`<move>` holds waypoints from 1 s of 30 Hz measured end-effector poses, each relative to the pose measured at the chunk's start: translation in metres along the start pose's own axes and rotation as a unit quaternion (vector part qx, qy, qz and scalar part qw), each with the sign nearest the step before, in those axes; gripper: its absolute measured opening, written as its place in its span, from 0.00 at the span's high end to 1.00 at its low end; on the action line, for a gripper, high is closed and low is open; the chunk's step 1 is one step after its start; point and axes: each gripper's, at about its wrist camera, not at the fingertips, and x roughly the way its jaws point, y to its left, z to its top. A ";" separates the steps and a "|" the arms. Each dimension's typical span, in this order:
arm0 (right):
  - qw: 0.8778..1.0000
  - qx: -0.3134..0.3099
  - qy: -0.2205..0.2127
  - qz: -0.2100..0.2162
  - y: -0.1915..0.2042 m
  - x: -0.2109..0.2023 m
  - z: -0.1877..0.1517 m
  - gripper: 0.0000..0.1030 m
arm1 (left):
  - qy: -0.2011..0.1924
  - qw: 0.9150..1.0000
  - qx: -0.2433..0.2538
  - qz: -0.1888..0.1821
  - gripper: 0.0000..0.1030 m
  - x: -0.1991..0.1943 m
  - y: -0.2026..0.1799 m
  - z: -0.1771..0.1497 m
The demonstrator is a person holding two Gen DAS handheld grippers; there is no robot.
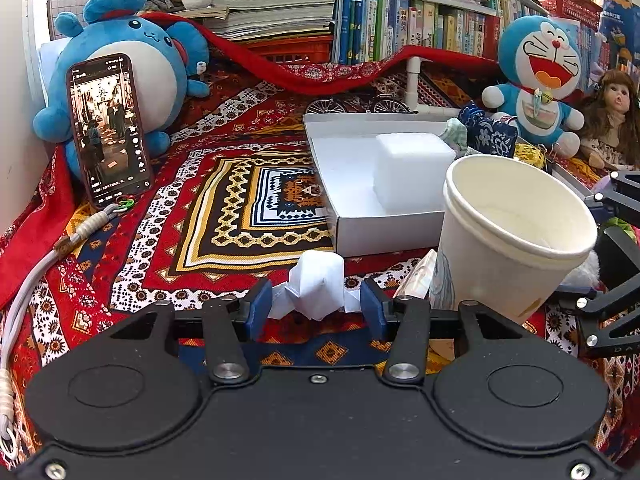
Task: Organize soft objects
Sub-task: 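Hold the folded paper in the left gripper while the right gripper grasps the white fluffy toy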
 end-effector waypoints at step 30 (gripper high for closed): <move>0.994 0.089 -0.046 -0.045 -0.037 -0.034 0.018 0.35 | -0.036 0.999 -0.006 0.017 0.71 -0.017 0.010 0.045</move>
